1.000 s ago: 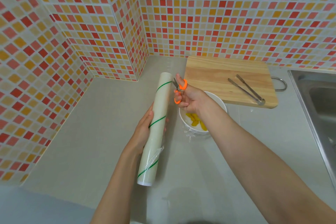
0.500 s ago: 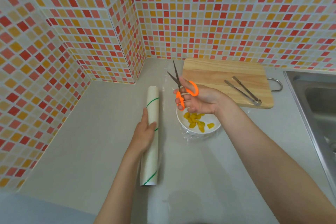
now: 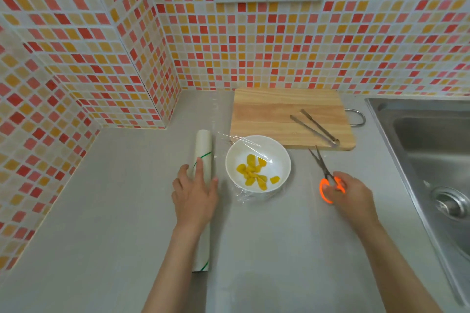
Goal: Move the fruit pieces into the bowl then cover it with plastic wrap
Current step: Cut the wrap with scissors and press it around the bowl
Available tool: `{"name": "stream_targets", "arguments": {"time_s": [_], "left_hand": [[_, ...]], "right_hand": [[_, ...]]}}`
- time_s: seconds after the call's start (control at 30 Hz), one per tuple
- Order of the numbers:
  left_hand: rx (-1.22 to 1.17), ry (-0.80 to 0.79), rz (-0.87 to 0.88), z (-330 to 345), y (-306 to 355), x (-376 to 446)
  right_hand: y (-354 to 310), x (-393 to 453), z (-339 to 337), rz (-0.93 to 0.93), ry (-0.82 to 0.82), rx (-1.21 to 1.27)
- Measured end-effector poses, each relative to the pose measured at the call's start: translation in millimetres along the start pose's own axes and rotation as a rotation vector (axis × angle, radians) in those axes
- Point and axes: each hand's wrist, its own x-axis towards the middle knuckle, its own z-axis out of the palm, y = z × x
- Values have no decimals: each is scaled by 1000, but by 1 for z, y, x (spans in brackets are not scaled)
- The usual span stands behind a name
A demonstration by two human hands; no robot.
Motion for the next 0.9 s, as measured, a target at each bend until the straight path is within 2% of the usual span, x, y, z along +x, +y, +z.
{"name": "stream_targets", "arguments": {"time_s": [0.07,0.17,0.23,0.33,0.5,0.67,0.73,0.8,0.87,0.9], "left_hand": [[-146,78,88,-3,9,-2],[-428,15,172,-1,30,-7],[-521,-52,130,5,41,-5],[-672,-124,-32,10,53,4],[-724,-152,-106,19,61,25],[-765,-245,-109,25,73,50],[-734,-354,-95,23,78,61],[-685,-486,-75,21,84,70],[-615,-502,-59,22,87,78],[-543,-452,-46,23,87,80]], "right_hand": [[3,-4,4,-4,28,-121],[7,-7,5,-30,54,-269],[9,-7,1,-28,52,-322],[12,-8,-7,-25,57,-426],[22,-14,-10,-8,97,-543],[9,-14,-8,-38,-12,-791],[-6,-8,-12,-26,-50,-781],[-26,2,-14,-39,-18,-664],[-45,17,-9,-128,12,-460],[-55,27,-4,-197,5,-346]]}}
